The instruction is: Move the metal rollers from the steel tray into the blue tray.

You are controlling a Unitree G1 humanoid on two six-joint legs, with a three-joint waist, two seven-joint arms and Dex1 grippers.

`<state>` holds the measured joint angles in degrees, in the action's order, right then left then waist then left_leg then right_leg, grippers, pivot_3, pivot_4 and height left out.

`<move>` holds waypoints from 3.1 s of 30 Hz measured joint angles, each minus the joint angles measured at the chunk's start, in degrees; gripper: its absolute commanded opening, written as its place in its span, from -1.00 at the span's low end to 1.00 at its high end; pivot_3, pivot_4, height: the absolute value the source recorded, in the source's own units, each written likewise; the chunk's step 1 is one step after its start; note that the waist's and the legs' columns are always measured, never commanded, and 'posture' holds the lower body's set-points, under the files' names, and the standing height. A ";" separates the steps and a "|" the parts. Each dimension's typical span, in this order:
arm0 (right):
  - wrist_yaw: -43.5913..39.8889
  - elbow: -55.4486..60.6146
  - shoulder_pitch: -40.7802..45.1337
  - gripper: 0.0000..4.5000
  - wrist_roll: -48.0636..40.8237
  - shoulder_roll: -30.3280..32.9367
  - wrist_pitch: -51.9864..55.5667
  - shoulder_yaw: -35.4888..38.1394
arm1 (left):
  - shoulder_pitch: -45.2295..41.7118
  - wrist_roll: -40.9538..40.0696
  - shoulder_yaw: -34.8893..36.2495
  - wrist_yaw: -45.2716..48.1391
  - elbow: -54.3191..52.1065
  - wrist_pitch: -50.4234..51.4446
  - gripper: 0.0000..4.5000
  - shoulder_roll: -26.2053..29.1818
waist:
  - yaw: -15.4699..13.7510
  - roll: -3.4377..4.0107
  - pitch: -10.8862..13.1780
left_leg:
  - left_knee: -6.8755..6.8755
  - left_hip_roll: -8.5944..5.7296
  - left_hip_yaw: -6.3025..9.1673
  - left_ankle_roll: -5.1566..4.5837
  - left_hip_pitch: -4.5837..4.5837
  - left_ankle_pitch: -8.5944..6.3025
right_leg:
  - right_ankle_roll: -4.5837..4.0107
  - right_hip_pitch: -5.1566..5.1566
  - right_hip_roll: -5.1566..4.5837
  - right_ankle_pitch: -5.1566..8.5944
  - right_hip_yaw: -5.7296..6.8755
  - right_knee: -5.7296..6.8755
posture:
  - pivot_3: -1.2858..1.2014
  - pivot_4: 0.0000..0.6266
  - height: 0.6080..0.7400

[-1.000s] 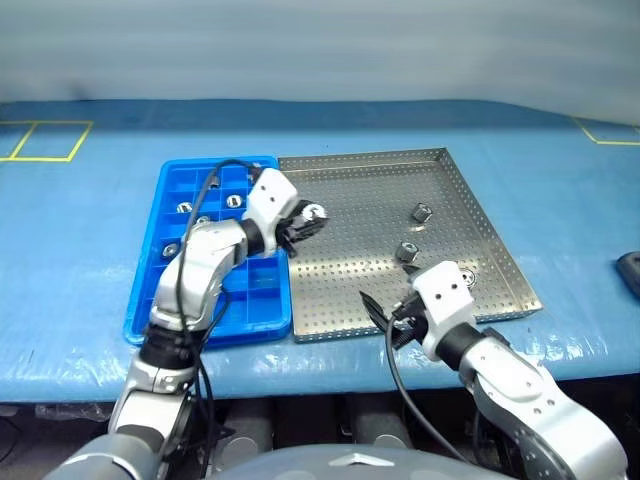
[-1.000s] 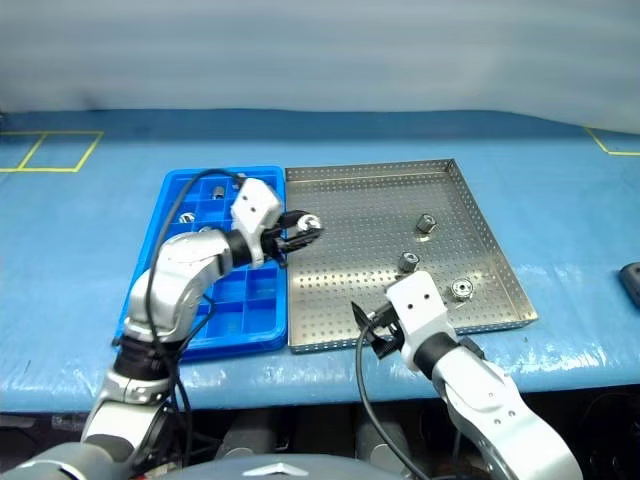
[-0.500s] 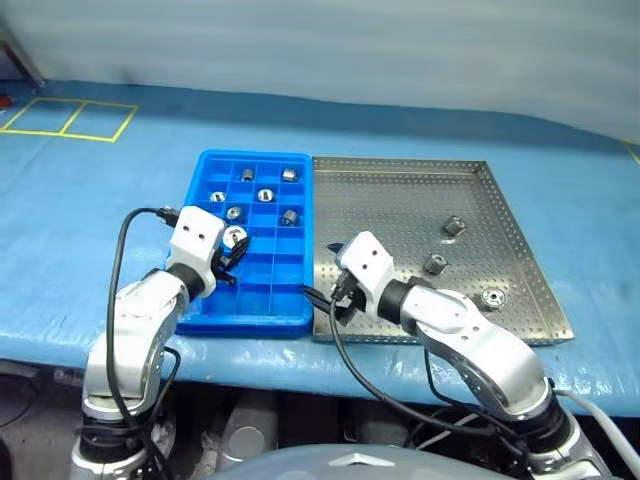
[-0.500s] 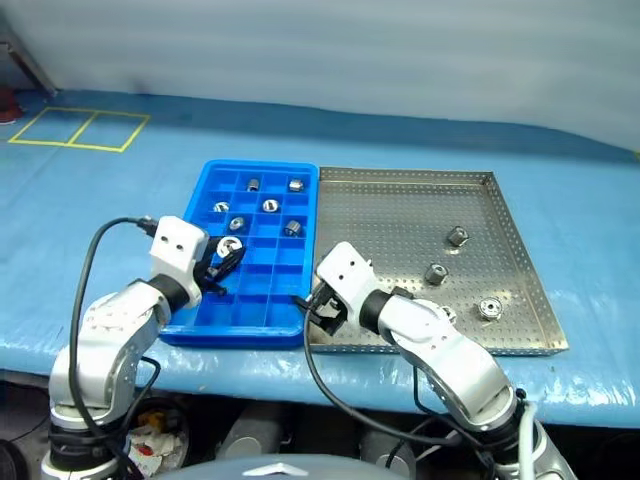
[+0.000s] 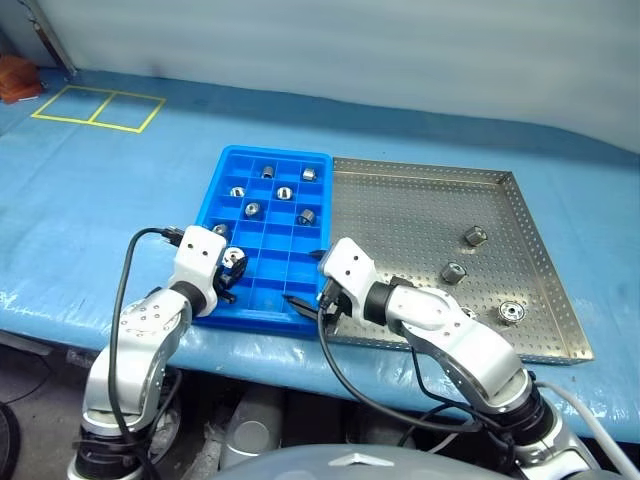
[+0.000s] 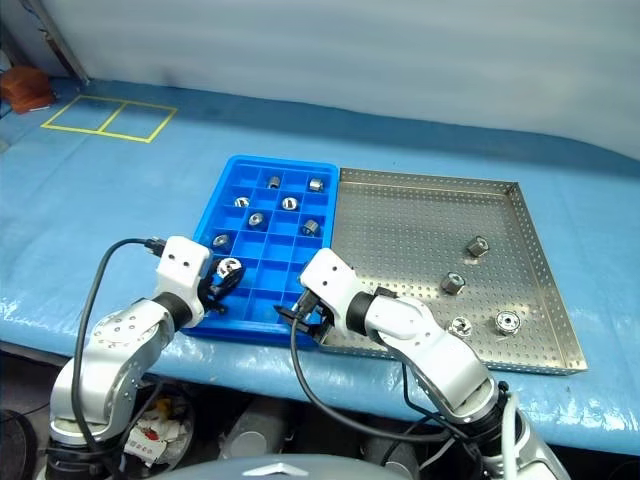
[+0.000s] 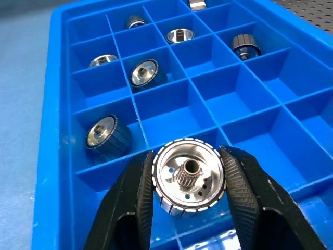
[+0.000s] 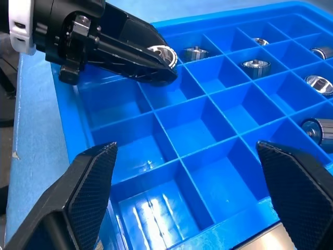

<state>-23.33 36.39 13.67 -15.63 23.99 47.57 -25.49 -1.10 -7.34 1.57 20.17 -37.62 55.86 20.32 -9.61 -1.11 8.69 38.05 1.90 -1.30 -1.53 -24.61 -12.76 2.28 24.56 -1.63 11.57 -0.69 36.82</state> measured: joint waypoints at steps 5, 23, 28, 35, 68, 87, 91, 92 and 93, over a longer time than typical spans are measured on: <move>1.19 0.52 -1.98 1.00 0.73 -0.19 0.52 0.47 | -1.10 -0.57 -1.45 0.27 2.92 -0.10 -0.26 0.29 | 0.36 0.01 0.00 | -0.04 0.02 0.00 0.00 0.00 0.00 | -0.04 0.02 0.01 0.03 0.04 0.00 | 0.28 -0.52 1.00; 8.36 15.64 -17.87 1.00 0.96 0.71 8.24 15.27 | -18.59 -9.68 -3.79 8.14 8.33 -1.89 0.99 0.34 | 3.60 0.01 0.00 | -0.03 -0.22 0.02 0.01 -0.06 0.00 | -0.04 -0.02 -0.06 0.05 0.06 -0.04 | 0.12 -0.52 1.00; 11.10 20.79 -25.33 1.00 0.96 0.99 10.13 21.09 | -24.94 -11.24 -10.83 12.17 15.13 -3.75 0.99 -2.11 | 5.79 0.01 0.00 | -0.04 -0.31 0.02 0.00 -0.01 0.00 | -0.04 -0.03 0.01 0.05 0.02 -0.01 | 0.12 -0.52 1.00; 16.86 21.31 -36.69 1.00 -0.99 2.75 3.97 25.27 | -31.32 -10.50 -20.71 17.25 26.03 -9.74 0.99 -6.34 | 7.76 0.05 -0.02 | 0.01 -0.30 -0.04 -0.01 0.06 0.01 | -0.04 -0.03 0.08 0.05 -0.09 0.04 | -0.06 -0.52 1.00; 42.13 21.42 -53.08 1.00 -13.20 14.10 -15.68 21.81 | -37.91 8.84 -33.79 19.66 68.14 -43.03 0.99 -27.09 | 15.95 0.11 -0.07 | 0.02 -0.29 -0.32 -0.12 0.08 -0.07 | 0.12 0.04 0.08 0.01 -0.50 0.01 | -0.20 -0.52 1.00; 46.29 21.42 -51.46 1.00 -16.39 16.84 -15.77 20.07 | -37.71 11.64 -33.48 14.87 75.43 -44.17 -0.02 -27.58 | 17.32 0.09 -0.08 | 0.03 -0.28 -0.34 -0.13 0.11 -0.07 | 0.16 0.01 0.08 -0.02 -0.54 0.01 | -0.20 -0.52 1.00; 46.65 21.42 -51.24 1.00 -16.71 17.42 -15.80 20.02 | -37.64 11.48 -33.43 14.92 75.40 -44.17 -0.25 -27.58 | 17.32 0.09 -0.09 | 0.04 -0.27 -0.35 -0.13 0.12 -0.07 | 0.16 0.01 0.08 -0.02 -0.55 0.02 | -0.20 -0.52 1.00; 46.74 21.42 -51.02 1.00 -16.80 17.59 -15.80 19.98 | -37.59 11.34 -33.39 15.04 75.37 -44.17 -0.25 -27.58 | 17.33 0.09 -0.09 | 0.03 -0.27 -0.35 -0.13 0.12 -0.07 | 0.16 0.01 0.08 -0.02 -0.55 0.02 | -0.19 -0.52 1.00; 46.84 21.42 -50.87 1.00 -16.92 17.76 -15.80 19.92 | -37.45 11.20 -33.33 15.31 75.19 -44.13 -0.25 -27.58 | 17.30 0.09 -0.09 | 0.03 -0.27 -0.35 -0.13 0.12 -0.07 | 0.16 0.01 0.08 -0.02 -0.55 0.01 | -0.19 -0.52 1.00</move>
<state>23.51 57.80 -37.20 -32.55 41.75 31.77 -5.57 -38.55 3.86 -31.76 35.48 37.57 11.73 -7.26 7.70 -1.02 8.60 38.08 1.63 -1.65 -1.66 -24.49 -12.83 2.44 24.57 -1.55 11.56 -1.24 36.84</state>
